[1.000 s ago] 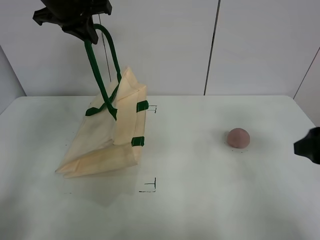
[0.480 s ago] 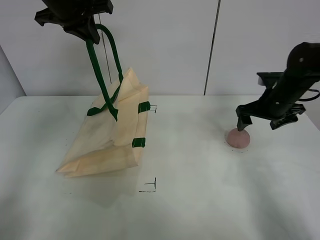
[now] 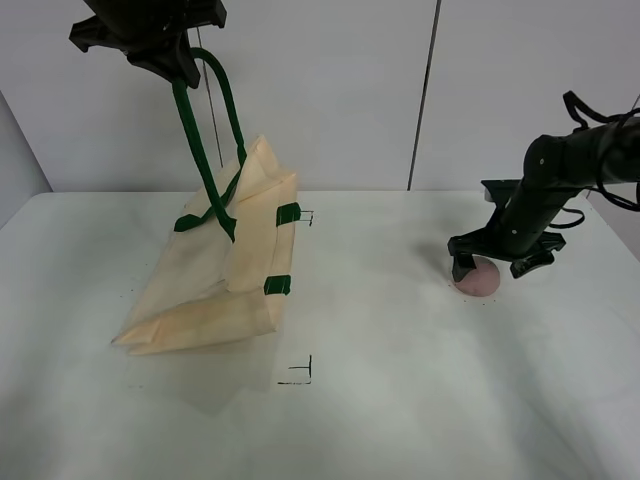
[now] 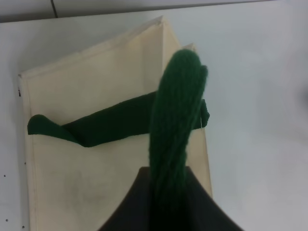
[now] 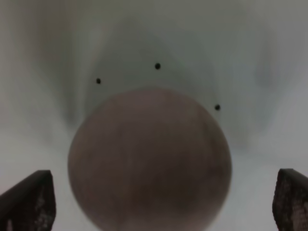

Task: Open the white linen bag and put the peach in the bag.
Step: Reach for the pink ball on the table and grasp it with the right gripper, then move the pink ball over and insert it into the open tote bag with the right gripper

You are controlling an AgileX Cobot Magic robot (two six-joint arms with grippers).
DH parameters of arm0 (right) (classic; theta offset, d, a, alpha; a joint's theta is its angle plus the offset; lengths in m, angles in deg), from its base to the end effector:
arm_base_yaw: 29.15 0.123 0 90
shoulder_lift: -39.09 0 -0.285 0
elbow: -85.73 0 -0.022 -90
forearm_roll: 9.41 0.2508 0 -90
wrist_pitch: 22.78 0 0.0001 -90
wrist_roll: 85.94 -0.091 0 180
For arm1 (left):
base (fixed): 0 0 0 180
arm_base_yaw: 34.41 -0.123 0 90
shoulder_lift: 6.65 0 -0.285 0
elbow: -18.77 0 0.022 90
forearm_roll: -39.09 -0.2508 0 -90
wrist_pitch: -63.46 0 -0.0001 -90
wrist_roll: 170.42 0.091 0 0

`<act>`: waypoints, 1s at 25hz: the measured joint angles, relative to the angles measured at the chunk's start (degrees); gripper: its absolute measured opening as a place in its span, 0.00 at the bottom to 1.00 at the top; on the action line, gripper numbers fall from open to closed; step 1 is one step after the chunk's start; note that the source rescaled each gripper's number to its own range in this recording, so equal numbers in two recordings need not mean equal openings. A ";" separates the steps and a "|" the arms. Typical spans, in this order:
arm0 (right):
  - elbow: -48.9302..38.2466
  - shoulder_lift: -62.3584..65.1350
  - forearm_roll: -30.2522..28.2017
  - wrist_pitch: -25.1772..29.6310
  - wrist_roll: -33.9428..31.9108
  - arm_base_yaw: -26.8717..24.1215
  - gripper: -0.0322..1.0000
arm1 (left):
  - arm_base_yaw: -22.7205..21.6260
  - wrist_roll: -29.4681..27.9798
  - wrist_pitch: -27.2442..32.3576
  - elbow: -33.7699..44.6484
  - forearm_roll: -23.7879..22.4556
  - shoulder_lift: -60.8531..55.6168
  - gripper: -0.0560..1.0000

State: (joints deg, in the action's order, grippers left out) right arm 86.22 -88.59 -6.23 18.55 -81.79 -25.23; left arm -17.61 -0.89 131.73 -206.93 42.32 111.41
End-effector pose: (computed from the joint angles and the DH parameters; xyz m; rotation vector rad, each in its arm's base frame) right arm 0.4042 0.0310 0.1254 -0.1512 2.9367 0.0595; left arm 0.4045 -0.1271 0.4012 0.1339 2.4694 -0.2805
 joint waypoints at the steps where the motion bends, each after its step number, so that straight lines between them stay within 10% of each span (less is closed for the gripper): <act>1: 0.00 -0.55 0.25 -0.32 0.30 0.00 0.99 | 0.00 0.00 0.00 0.00 0.00 0.00 0.05; 5: 0.00 -1.52 0.86 -0.57 0.55 0.00 0.78 | 0.00 0.00 0.00 0.00 0.00 0.00 0.05; 9: 0.15 -1.48 1.25 -1.01 0.59 0.00 0.17 | 0.00 0.00 0.00 0.00 0.00 0.00 0.05; 11: 0.48 -0.92 1.69 -0.90 0.59 0.00 0.03 | 0.00 0.00 0.00 0.00 0.00 0.00 0.05; 25: 18.19 6.31 29.83 12.38 17.63 5.55 0.03 | 0.00 0.30 0.00 0.00 0.00 0.00 0.05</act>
State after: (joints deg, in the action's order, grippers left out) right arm 104.41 -82.28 23.59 30.93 -64.16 -19.68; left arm -17.61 -0.60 131.73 -206.93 42.32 111.41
